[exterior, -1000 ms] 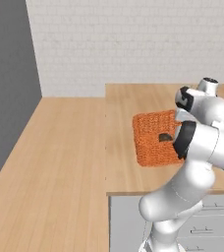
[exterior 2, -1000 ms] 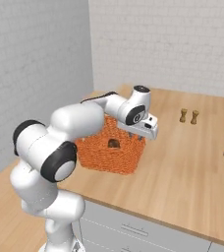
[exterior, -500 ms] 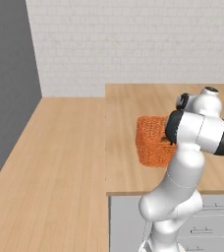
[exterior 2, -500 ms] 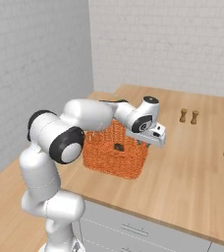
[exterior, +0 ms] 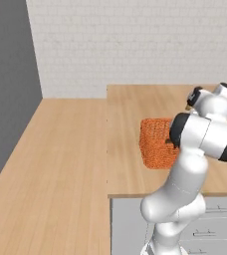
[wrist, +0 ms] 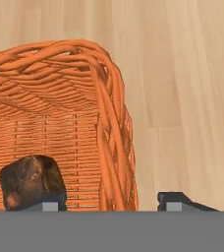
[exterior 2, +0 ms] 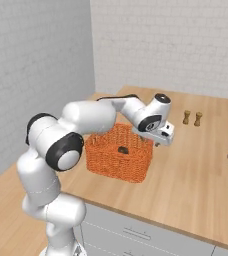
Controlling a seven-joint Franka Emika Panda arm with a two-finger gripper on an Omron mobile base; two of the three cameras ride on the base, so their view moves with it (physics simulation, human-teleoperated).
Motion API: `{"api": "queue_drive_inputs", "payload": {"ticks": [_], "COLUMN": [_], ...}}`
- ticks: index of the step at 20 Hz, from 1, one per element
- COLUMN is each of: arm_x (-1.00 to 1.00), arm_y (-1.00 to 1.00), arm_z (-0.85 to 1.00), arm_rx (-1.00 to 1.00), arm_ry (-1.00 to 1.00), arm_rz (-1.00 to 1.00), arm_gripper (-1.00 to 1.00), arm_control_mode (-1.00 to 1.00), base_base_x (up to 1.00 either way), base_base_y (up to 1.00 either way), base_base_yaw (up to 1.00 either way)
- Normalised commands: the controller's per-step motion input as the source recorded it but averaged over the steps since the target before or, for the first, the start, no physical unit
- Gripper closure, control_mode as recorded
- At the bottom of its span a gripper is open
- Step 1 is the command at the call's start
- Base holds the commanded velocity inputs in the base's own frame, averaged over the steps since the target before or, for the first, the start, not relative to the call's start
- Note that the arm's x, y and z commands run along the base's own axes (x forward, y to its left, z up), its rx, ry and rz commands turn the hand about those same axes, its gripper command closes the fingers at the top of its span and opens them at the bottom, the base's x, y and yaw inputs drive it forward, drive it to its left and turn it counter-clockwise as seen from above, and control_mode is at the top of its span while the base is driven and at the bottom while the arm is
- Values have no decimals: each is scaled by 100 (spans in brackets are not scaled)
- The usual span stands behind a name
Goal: Open the cabinet, pick up the bread from the cabinet and place it in the basket. Then move the basket to the dining counter.
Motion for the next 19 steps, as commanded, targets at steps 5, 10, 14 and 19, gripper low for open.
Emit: {"api": "queue_drive_inputs", "payload": {"ticks": [5, 10, 14, 19], "arm_x": [-83, -86, -94, -98], "arm_y": [17, 55, 49, 75], "arm_z": [44, 88, 100, 57], "arm_rx": [10, 10, 1, 4], "arm_ry": [-23, -12, -20, -24], "arm_rz": [0, 2, 4, 4], "arm_gripper": [-100, -100, -100, -100], "arm_control_mode": [-100, -100, -100, -100], "base_base_x": [0, 0, 0, 0], "base_base_y": [0, 0, 0, 0], "base_base_yaw": [0, 0, 0, 0]}}
